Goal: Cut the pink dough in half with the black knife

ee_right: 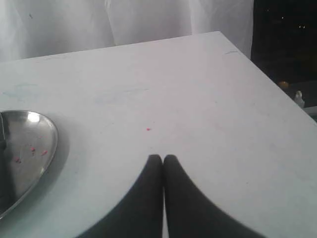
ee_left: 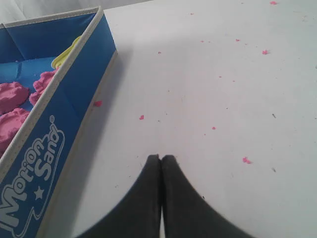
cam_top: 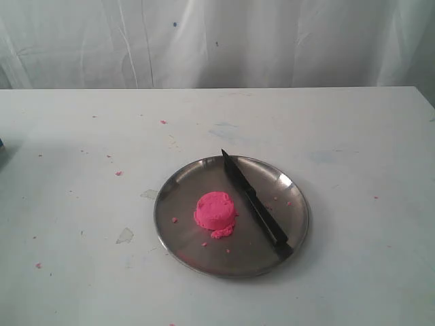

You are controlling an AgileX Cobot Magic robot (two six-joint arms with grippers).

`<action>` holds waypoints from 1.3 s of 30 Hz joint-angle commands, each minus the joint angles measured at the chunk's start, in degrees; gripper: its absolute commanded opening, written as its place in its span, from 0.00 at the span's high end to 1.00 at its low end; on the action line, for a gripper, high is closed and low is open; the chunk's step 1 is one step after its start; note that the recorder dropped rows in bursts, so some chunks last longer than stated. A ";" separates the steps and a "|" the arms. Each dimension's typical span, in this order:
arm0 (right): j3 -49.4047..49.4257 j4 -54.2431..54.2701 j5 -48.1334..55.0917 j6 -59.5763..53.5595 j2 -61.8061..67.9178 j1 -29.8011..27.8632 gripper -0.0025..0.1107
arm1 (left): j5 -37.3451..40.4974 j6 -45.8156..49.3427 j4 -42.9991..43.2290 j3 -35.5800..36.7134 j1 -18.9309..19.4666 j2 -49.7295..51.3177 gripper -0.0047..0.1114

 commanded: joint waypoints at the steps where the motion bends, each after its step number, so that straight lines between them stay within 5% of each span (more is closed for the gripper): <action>1: 0.06 -0.80 0.21 -1.03 -0.21 -0.44 0.98 | -0.19 -0.02 -0.02 -0.33 -0.25 -0.25 0.96; 16: 0.06 -0.54 -29.70 -0.91 -0.21 -0.44 0.98 | -0.19 -0.02 -0.02 -0.33 -0.25 -0.25 0.96; 25: 0.06 0.93 -63.04 1.87 -0.21 -0.44 0.98 | -0.19 -0.02 -0.02 -0.33 -0.25 -0.25 0.96; 29: 0.06 1.29 -78.82 11.98 -0.21 -0.44 0.98 | -0.19 -0.02 -0.02 -0.33 -0.25 -0.25 0.96; 35: -2.49 0.53 -74.73 16.24 -0.21 -0.44 0.98 | -0.19 -0.02 -0.02 -0.33 -0.25 -0.25 0.96; 39: -4.77 -1.41 -58.14 15.57 -0.21 -0.44 0.98 | -0.19 -0.02 -0.02 -0.33 -0.25 -0.25 0.96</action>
